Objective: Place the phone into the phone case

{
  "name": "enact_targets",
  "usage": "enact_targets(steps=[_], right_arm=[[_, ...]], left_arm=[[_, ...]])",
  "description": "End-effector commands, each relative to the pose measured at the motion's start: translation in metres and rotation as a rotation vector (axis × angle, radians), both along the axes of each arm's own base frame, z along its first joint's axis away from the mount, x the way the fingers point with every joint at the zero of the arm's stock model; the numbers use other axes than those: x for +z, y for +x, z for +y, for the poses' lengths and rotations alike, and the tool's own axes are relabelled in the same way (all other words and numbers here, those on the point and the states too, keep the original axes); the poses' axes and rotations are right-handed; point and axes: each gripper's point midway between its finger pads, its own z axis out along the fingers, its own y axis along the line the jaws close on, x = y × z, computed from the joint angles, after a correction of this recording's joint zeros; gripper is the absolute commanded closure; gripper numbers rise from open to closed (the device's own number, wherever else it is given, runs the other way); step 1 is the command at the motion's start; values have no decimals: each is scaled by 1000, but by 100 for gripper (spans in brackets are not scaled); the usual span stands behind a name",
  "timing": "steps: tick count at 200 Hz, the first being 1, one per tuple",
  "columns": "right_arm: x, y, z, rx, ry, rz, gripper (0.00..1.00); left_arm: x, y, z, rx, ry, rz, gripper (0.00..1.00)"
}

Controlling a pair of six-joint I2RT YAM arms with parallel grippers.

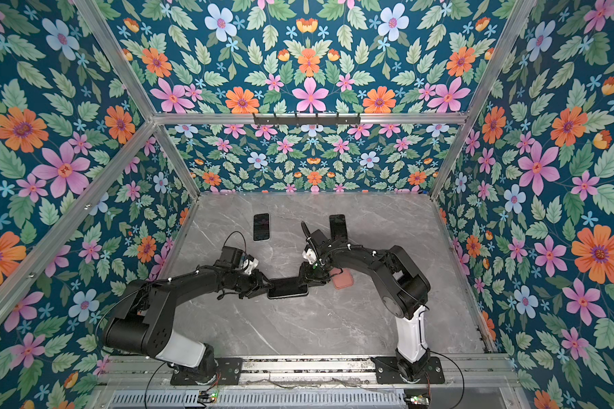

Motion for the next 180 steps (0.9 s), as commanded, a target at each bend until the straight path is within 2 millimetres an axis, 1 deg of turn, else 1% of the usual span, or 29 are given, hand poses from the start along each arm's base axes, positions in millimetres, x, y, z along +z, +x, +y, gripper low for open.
enact_targets(steps=[1, 26, 52, 79, 110, 136, 180], right_arm=[[-5, -7, -11, 15, -93, -2, 48], [-2, -9, -17, 6, -157, -28, 45], [-3, -13, -23, -34, -202, -27, 45], [0, -21, -17, -38, -211, -39, 47], [-5, -25, -15, -42, -220, -30, 54], [-6, -26, -12, -42, -220, -28, 62], [-7, -27, -6, -38, -205, -22, 71]], left_arm=[[-4, -2, 4, 3, 27, 16, 58], [-2, -3, 4, 3, 29, 9, 54], [-2, -6, 5, 1, 31, 14, 52], [-2, -9, 6, -2, 34, 18, 50], [-2, -10, 5, 0, 24, 16, 50], [-4, -12, 5, -1, 21, 21, 50], [-5, -12, 3, -6, 12, 23, 50]])
